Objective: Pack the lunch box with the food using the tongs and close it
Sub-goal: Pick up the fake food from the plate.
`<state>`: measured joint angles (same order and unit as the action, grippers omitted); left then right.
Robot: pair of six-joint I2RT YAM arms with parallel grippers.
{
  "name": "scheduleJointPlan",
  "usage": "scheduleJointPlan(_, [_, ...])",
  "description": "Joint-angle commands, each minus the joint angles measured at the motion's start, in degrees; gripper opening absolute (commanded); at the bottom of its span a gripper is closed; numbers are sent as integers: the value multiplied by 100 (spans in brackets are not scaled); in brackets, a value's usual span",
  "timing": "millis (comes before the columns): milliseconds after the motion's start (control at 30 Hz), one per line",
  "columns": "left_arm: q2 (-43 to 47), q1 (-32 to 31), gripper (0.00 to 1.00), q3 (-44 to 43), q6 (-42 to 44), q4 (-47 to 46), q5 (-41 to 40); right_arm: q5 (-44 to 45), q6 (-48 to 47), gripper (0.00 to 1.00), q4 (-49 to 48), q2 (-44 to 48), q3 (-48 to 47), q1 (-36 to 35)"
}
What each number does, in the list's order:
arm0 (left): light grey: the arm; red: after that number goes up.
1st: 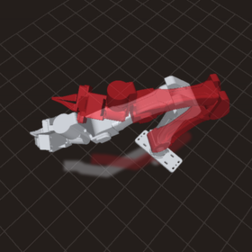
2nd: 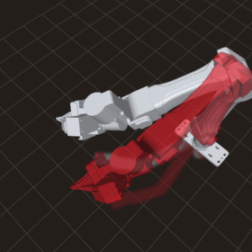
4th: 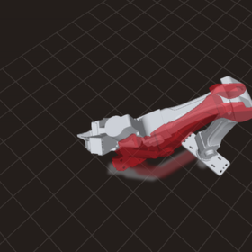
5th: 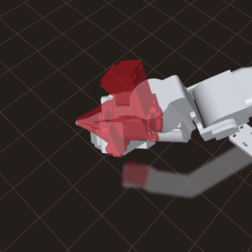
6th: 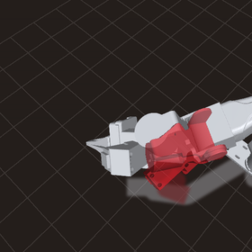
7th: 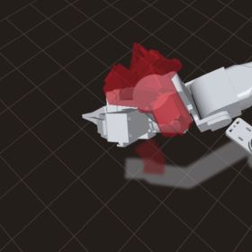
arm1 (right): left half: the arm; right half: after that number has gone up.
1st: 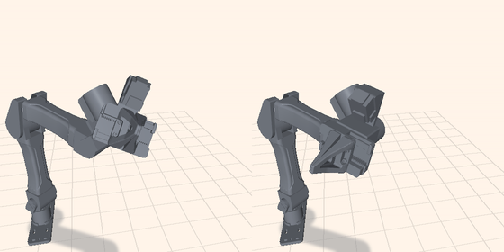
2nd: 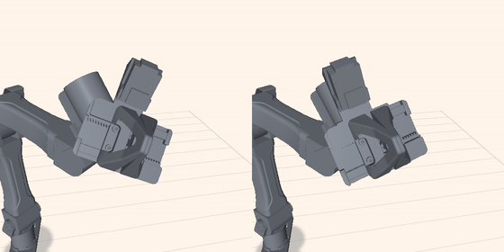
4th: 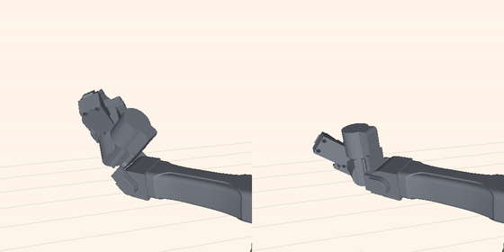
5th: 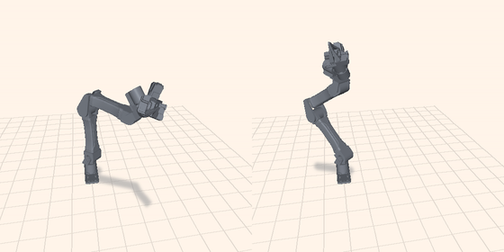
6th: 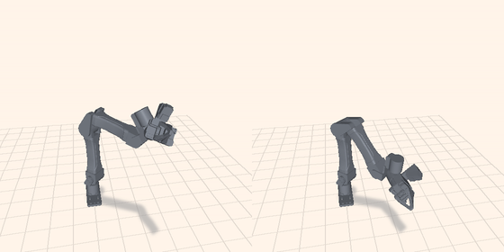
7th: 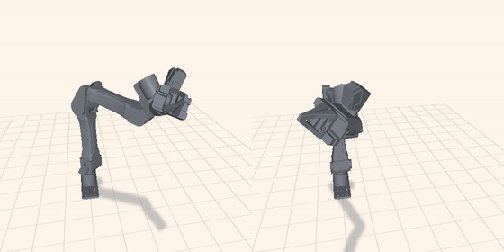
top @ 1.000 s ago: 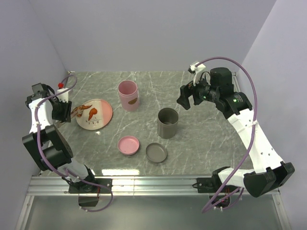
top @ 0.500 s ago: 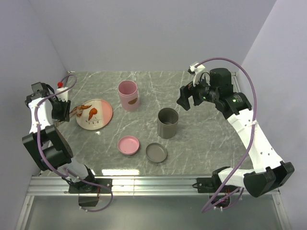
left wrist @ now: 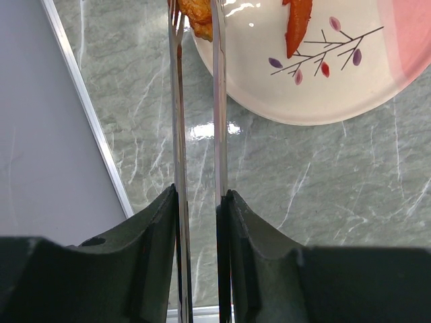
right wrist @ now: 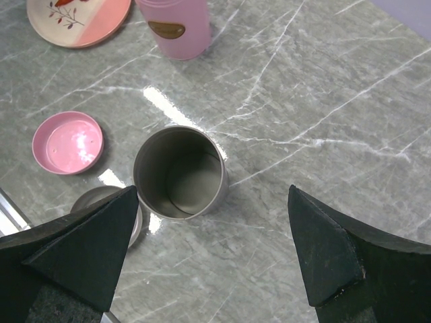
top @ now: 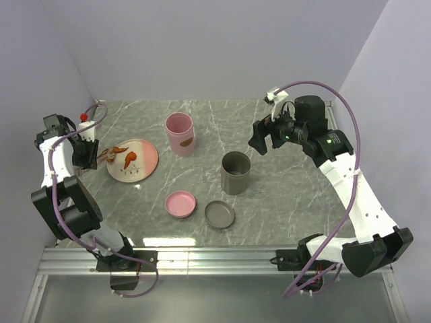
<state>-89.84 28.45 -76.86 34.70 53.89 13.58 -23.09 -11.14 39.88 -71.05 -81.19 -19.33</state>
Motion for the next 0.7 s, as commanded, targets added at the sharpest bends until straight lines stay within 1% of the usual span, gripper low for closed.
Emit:
scheduleJointPlan(0, [257, -23, 32, -277, -60, -1, 39, -64, 24, 99, -156, 109, 33, 52])
scheduleJointPlan(200, [239, -6, 33, -338, -42, 16, -31, -55, 32, 98, -138, 91, -20, 61])
scheduleJointPlan(333, [169, -6, 38, -391, -86, 52, -5, -38, 15, 98, -156, 126, -2, 61])
scheduleJointPlan(367, [160, -15, 38, -417, -86, 52, -5, -46, 15, 98, -147, 126, -2, 61])
scheduleJointPlan(400, [160, -6, 38, -426, -77, 60, -5, -38, 6, 98, -147, 117, 6, 70])
scheduleJointPlan(433, [151, -6, 35, -435, -69, 69, -5, -37, 6, 98, -147, 126, 15, 70])
scheduleJointPlan(633, [212, -15, 30, -567, -60, 157, 83, -55, 6, 98, -129, 117, -29, 79])
scheduleJointPlan(667, [239, -6, 27, -610, -60, 192, 100, -55, 6, 98, -138, 117, -29, 79])
